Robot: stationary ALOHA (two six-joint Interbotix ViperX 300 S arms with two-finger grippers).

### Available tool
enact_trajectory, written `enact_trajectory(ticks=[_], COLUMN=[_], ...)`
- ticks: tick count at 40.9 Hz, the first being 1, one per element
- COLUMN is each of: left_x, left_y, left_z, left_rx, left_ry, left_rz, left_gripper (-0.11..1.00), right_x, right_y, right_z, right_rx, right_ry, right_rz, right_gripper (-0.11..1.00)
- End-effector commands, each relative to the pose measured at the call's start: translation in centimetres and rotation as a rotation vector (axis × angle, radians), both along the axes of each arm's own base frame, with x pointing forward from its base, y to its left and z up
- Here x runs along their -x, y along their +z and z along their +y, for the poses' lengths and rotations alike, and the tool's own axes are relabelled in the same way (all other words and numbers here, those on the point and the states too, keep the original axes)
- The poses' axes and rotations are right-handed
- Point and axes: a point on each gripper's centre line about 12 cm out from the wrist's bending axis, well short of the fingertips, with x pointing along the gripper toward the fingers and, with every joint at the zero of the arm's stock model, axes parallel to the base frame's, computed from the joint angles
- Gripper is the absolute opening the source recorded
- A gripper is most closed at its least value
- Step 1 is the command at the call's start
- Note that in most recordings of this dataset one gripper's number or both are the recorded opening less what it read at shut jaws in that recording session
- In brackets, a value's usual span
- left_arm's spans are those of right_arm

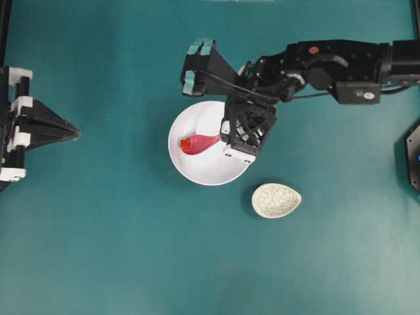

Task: Grip the spoon and scoop the red block from the bowl with right arm.

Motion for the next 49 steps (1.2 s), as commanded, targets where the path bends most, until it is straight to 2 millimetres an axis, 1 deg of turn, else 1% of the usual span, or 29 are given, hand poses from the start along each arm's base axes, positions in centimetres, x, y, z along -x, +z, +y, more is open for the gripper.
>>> enact_trajectory(ticks=[1,20,35,41,49], left_x=[-0.4,-0.4,-0.4,-0.4,-0.4], left_y=[1.0,1.0,1.0,1.1,1.1], left_z=[0.1,0.1,0.1,0.1,0.1], left_rx=[0.0,0.0,0.003,0.005,0.006], left_ry=[0.004,0.004,0.005,0.006,0.006], left_rz=[-0.026,-0.026,-0.026,-0.028,-0.028], left_gripper=[0.0,0.0,0.0,0.0,0.0], right_x=[0.3,2.0,2.2,2.3,2.3], right_y=[1.7,1.4,1.5,2.2,4.2], right_z=[0.4,1.0,1.0,1.2,1.2], right_rx=[0.006,0.01,0.011,-0.001,-0.018], right_ry=[-0.002,-0.055,-0.051,-0.036,-0.009], right_rz=[-0.065,-0.137,-0.135,-0.105,-0.073], right_gripper=[0.24,0.24,0.24,0.24,0.24])
